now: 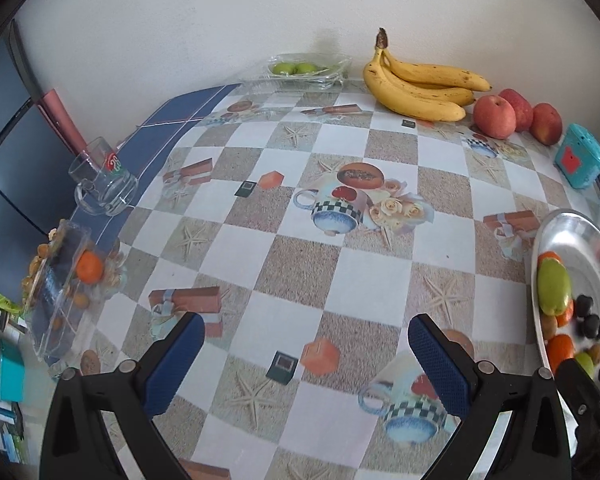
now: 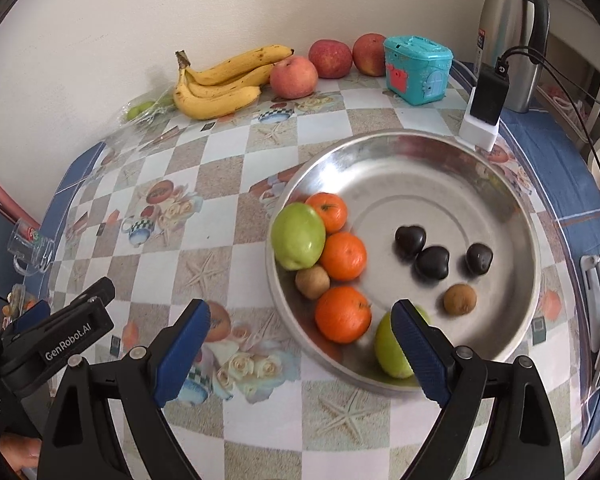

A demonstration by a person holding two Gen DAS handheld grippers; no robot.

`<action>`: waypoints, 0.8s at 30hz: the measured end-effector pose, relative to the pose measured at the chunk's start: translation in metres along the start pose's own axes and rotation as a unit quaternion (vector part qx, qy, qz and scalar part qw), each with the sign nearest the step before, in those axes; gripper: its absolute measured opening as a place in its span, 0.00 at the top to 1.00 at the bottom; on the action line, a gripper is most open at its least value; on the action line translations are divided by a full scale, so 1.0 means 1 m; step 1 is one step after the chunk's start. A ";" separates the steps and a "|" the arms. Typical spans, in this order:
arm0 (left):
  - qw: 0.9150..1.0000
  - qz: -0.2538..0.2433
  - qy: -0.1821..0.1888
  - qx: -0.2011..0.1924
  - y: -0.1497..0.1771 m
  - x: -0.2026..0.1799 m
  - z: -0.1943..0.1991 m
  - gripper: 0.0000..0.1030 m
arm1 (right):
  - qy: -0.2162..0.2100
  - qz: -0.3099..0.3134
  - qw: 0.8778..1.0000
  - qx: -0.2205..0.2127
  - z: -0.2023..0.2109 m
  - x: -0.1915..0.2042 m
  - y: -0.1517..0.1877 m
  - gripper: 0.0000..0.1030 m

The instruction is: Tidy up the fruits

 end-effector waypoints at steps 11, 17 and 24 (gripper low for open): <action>0.998 -0.050 -0.021 -0.018 0.025 0.002 0.031 0.00 | 0.012 0.005 1.000 -0.009 0.032 0.010 0.031 0.11; 0.998 -0.051 -0.018 -0.025 0.031 0.008 0.050 0.00 | 0.019 0.004 1.000 -0.014 0.050 0.007 0.043 0.11; 0.998 -0.054 -0.017 -0.041 0.039 0.013 0.070 0.00 | 0.023 0.003 0.999 -0.030 0.072 0.008 0.053 0.11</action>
Point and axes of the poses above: each gripper's, at about its wrist camera, not at the fingertips, and z roughly against the way its jaws point, x to its left, y to its underside, the point moved 2 cm from there along -z, roughly the way its jaws point, and after that the axes turned 9 degrees about -y, right-handed, at the moved point
